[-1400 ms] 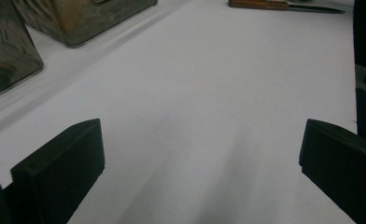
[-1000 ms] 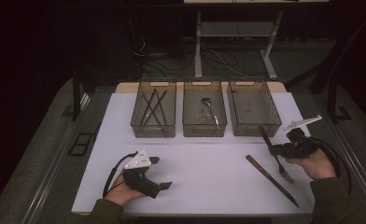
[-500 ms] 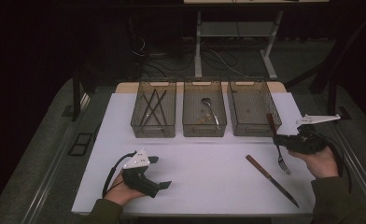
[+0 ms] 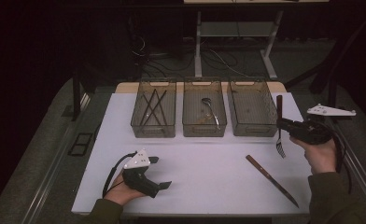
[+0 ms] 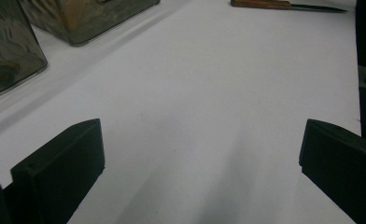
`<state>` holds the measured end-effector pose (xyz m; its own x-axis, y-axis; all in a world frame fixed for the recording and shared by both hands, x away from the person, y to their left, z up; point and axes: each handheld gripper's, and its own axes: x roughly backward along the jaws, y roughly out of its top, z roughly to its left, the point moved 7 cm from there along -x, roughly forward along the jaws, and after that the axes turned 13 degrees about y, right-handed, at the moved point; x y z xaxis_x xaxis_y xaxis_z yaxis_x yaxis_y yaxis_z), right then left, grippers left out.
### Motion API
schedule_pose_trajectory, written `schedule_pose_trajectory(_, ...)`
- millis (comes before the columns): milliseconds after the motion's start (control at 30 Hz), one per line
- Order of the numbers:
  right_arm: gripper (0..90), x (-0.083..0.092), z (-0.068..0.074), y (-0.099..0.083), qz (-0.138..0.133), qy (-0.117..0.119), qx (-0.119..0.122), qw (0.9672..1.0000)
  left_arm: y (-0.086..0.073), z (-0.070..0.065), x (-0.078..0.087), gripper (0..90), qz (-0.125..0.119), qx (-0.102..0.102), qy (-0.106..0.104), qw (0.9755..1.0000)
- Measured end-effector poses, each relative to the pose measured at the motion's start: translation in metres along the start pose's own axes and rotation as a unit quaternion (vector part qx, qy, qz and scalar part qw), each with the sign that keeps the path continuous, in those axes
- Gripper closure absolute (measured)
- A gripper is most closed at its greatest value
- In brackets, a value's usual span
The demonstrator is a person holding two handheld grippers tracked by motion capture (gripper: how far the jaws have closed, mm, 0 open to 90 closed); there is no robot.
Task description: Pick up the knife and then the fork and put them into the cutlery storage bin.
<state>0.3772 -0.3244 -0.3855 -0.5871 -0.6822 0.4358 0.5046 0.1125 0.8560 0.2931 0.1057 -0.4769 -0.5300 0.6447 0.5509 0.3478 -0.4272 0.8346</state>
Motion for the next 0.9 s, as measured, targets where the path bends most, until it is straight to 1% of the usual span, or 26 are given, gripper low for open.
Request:
schedule_pose_trajectory(233,77.2,0.002,-0.003,0.018,-0.044,-0.006,-0.004,0.9990,0.000,-0.001,0.000,0.0,0.000,-0.004,-0.002,1.0000)
schedule_pose_trajectory(267,77.1,0.002,-0.002,0.021,-0.048,-0.006,-0.003,0.9988,0.000,-0.001,0.000,0.0,0.000,-0.002,-0.002,1.0000)
schedule_pose_trajectory(333,77.1,0.001,-0.003,0.027,-0.058,-0.015,0.008,0.9982,0.000,-0.001,0.000,0.0,0.000,-0.004,-0.001,1.0000)
schedule_pose_trajectory(433,77.1,-0.002,-0.005,0.040,-0.073,-0.015,0.008,0.9972,0.000,-0.001,0.000,0.0,0.000,-0.004,-0.001,1.0000)
schedule_pose_trajectory(467,77.1,-0.004,-0.006,0.045,-0.072,-0.016,0.010,0.9972,0.000,-0.001,0.000,0.0,0.000,-0.003,-0.002,1.0000)
schedule_pose_trajectory(500,77.1,-0.008,-0.007,0.050,-0.068,-0.024,0.013,0.9973,0.000,-0.001,0.000,0.0,0.000,-0.002,-0.002,1.0000)
schedule_pose_trajectory(567,77.1,-0.012,-0.010,0.059,-0.070,-0.029,0.013,0.9971,0.000,-0.002,0.000,0.0,0.000,-0.003,-0.003,1.0000)
schedule_pose_trajectory(700,77.1,-0.024,-0.017,0.074,-0.075,-0.046,0.017,0.9960,0.001,-0.002,0.000,0.0,-0.001,-0.002,-0.005,1.0000)
schedule_pose_trajectory(767,77.1,-0.034,-0.024,0.079,-0.069,-0.057,0.015,0.9959,0.001,-0.003,0.000,0.0,-0.002,-0.001,-0.005,1.0000)
schedule_pose_trajectory(833,77.1,-0.042,-0.031,0.081,-0.061,-0.066,0.014,0.9958,0.002,-0.004,0.000,0.0,-0.006,0.004,-0.005,1.0000)
schedule_pose_trajectory(900,77.1,-0.051,-0.040,0.081,-0.046,-0.083,0.011,0.9955,0.002,-0.003,0.000,0.0,-0.006,0.001,-0.007,1.0000)
